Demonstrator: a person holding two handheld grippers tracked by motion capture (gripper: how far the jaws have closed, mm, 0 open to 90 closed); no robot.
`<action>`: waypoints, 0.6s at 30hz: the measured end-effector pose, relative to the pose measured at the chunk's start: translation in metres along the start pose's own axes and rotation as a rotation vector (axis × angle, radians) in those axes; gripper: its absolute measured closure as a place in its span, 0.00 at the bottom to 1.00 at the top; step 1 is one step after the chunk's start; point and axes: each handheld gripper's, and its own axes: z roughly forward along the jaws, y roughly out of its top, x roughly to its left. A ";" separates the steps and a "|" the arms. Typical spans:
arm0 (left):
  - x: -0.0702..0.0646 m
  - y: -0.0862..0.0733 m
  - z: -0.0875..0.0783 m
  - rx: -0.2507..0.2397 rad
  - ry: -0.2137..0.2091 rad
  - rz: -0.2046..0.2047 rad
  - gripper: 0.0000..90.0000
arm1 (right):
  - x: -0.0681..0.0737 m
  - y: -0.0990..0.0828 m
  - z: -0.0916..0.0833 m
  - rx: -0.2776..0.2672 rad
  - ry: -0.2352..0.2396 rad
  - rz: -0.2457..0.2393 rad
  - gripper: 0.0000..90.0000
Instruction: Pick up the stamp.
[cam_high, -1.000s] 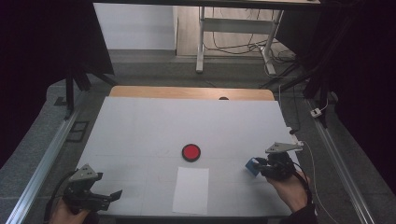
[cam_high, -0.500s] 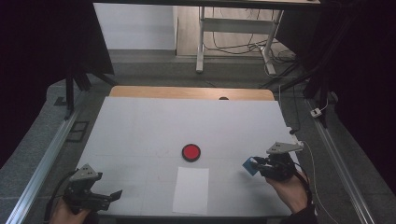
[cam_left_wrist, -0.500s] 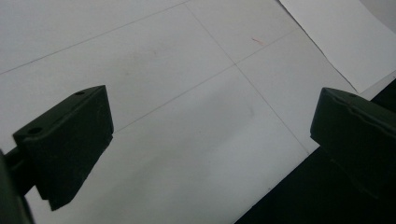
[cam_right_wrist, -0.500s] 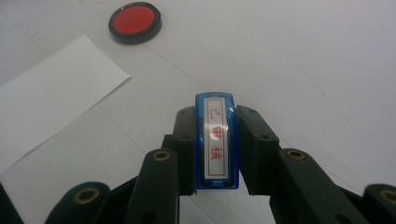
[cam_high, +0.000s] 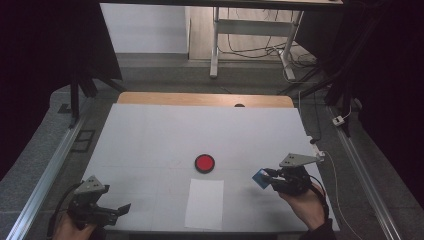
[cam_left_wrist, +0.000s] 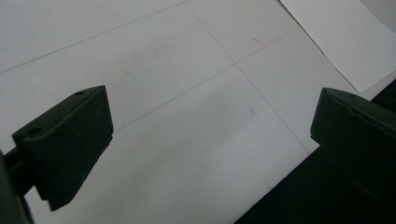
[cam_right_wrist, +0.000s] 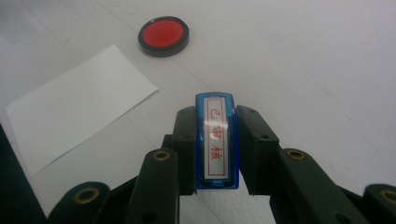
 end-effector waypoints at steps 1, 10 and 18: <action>0.000 0.000 0.000 0.000 0.000 0.000 0.00 | 0.000 0.000 0.000 0.000 0.000 0.000 0.78; -0.001 0.000 0.000 0.004 0.008 -0.002 0.00 | 0.010 0.009 0.005 -0.020 0.056 0.001 0.78; 0.000 0.000 0.001 0.008 0.008 -0.004 0.00 | 0.017 0.015 0.007 -0.039 0.095 -0.009 0.78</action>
